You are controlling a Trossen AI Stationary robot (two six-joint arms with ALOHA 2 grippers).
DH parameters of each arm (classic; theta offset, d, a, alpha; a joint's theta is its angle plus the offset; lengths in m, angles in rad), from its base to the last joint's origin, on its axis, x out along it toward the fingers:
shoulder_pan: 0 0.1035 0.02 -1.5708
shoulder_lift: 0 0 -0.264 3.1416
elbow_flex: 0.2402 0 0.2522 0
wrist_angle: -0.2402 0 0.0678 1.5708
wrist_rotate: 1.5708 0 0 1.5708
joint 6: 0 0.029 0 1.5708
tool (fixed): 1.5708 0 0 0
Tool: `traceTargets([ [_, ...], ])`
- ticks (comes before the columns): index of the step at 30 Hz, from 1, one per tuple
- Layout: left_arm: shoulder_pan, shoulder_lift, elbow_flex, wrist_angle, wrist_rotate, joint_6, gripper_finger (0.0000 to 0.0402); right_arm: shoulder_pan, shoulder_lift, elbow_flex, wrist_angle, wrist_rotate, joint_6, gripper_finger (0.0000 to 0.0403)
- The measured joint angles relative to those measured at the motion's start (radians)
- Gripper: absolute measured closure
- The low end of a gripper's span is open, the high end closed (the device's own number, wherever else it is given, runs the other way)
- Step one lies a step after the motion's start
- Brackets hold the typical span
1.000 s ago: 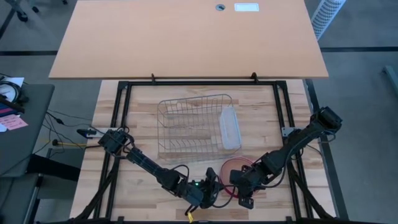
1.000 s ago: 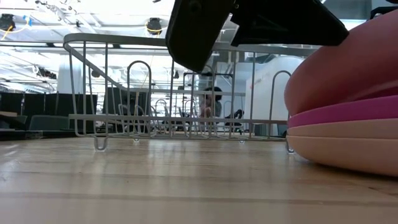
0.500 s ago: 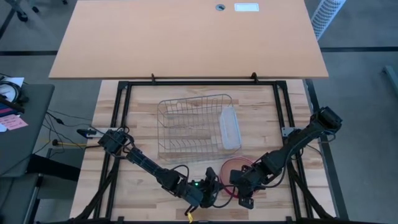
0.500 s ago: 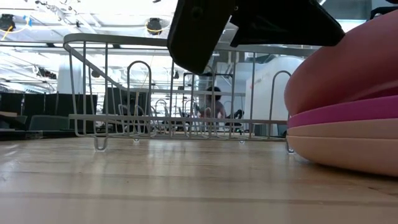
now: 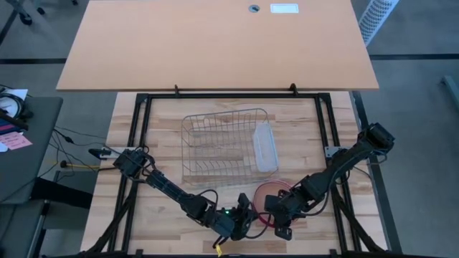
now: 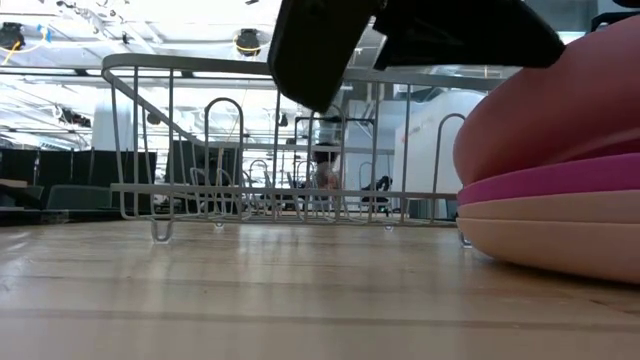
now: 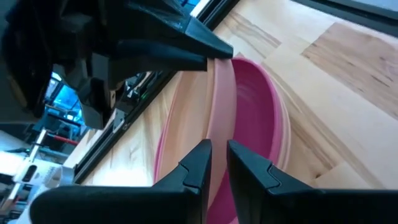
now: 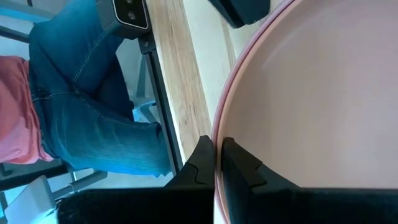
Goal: Sort dishes
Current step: Put the brown plate in the dish rack
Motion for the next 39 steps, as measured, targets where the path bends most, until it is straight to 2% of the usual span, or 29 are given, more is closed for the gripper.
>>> traceTargets([
  [39,0.011,0.000,0.000,-0.020,0.076,-0.063,0.0355,-0.018,0.000,0.000,0.026,0.004,0.024,0.0391],
])
